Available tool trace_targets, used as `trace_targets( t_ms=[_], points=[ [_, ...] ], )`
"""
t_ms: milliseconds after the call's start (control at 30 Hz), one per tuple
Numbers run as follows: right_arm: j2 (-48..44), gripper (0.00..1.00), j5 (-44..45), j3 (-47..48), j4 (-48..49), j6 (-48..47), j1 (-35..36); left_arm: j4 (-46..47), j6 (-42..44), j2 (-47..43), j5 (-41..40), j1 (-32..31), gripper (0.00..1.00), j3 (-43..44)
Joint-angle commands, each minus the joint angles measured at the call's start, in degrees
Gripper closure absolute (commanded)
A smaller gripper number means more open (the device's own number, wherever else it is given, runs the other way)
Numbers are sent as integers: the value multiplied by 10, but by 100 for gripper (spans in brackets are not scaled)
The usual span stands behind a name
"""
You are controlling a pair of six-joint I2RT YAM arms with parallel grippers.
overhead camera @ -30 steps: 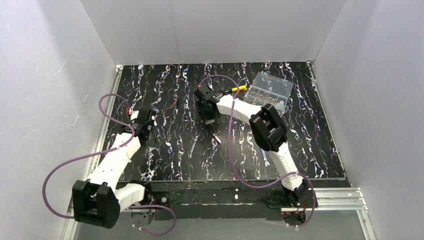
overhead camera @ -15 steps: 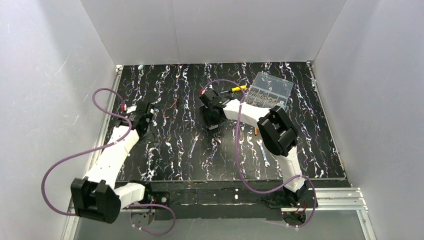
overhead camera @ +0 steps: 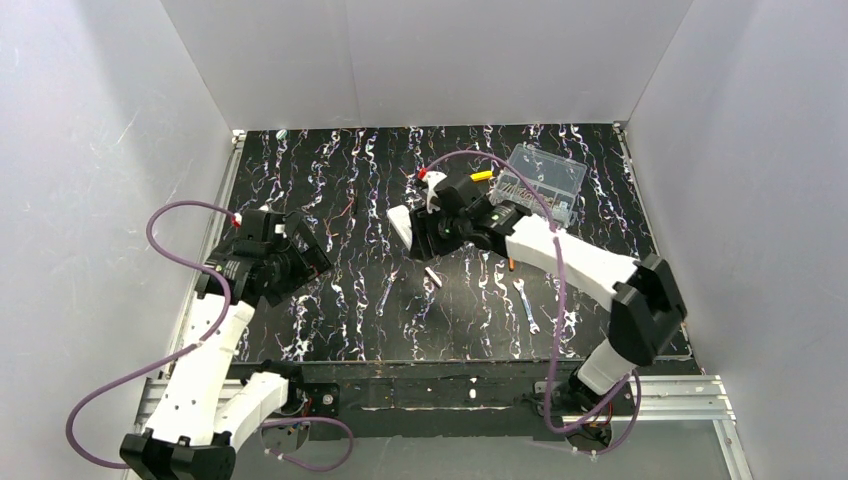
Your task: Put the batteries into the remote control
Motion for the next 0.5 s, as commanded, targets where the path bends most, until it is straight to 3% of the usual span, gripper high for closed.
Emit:
trace_targets(
  t_ms=[0, 267, 467],
  points=[
    [-79, 99, -68, -39, 26, 53, 25, 31, -111, -29, 119, -2, 2, -18],
    [-148, 99, -84, -85, 49, 134, 70, 222, -291, -49, 193, -5, 2, -106],
    [-148, 99, -83, -76, 49, 151, 102, 256, -302, -50, 161, -41, 2, -121]
  ],
)
